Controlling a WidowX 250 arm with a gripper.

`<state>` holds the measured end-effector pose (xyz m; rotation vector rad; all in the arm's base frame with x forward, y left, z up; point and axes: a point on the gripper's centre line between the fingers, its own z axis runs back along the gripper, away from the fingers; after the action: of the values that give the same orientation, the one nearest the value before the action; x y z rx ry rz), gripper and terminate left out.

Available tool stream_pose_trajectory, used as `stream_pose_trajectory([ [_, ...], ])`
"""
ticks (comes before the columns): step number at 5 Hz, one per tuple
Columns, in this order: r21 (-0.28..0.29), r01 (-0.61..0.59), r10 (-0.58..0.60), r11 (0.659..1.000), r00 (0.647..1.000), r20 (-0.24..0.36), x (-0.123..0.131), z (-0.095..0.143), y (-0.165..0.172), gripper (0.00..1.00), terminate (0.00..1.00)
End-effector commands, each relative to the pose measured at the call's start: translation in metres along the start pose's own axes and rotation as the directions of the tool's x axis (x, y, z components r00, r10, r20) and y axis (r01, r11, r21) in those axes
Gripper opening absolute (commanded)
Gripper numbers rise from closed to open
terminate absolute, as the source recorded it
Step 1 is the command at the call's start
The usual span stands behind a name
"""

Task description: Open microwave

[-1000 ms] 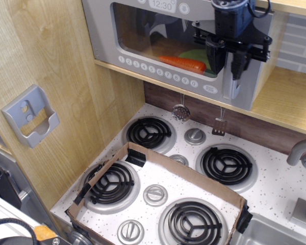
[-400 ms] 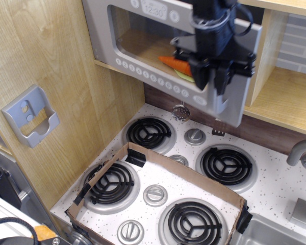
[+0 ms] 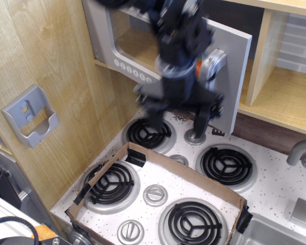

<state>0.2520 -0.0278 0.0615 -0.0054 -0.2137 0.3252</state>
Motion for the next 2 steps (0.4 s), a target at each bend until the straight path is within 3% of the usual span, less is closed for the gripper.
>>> stream_pose_trajectory([
  [1, -0.069, -0.150, 0.156, 0.986, 0.983, 0.095, -0.055, -0.014, -0.047, 1.00, 0.00],
  [2, -0.055, 0.090, -0.085, 0.994, 0.993, 0.085, -0.037, -0.001, -0.084, 1.00, 0.00],
])
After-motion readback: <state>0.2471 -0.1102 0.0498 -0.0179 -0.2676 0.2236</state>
